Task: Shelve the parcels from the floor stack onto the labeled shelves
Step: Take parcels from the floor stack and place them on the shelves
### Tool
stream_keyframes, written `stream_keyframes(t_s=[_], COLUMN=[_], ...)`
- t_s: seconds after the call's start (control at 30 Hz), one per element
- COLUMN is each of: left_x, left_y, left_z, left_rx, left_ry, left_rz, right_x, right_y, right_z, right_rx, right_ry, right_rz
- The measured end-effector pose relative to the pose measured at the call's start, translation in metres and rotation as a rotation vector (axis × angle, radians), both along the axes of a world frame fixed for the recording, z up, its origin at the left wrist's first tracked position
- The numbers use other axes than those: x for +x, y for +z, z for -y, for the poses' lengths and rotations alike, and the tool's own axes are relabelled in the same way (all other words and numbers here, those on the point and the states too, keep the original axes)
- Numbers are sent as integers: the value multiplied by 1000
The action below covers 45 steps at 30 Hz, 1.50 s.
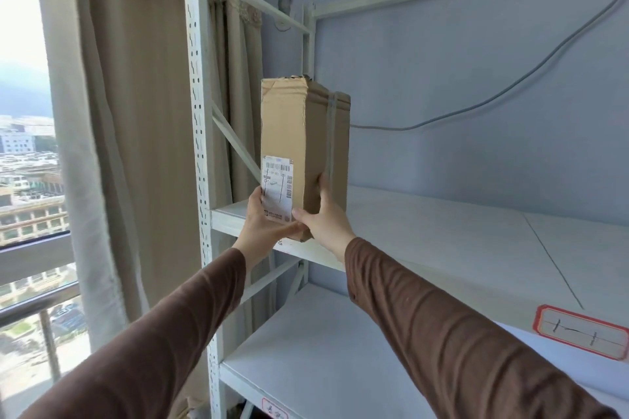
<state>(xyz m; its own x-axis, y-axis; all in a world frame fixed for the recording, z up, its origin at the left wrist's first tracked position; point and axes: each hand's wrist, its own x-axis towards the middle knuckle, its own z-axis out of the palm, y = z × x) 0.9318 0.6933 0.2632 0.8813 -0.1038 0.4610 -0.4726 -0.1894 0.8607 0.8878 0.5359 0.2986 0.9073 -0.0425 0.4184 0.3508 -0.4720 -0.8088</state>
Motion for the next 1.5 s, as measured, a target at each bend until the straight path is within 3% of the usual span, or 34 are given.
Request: stream_keyframes(t_s=[0.47,1.13,1.3,1.5], left_x=[80,60,28,-38], left_y=[5,4,-6,-25], left_z=[2,8,17,52], left_rx=[108,224,271,307], left_ry=[-73,38,171,158], left_rz=[-20,-43,91,214], right_x=[52,33,2,-63], right_y=[-1,-9,-17,-37], right_z=[7,18,32,59], right_rx=[-109,-141,-140,-238], right_ry=[-184,-250,-233,-294], right_rz=[-46,-66,9,252])
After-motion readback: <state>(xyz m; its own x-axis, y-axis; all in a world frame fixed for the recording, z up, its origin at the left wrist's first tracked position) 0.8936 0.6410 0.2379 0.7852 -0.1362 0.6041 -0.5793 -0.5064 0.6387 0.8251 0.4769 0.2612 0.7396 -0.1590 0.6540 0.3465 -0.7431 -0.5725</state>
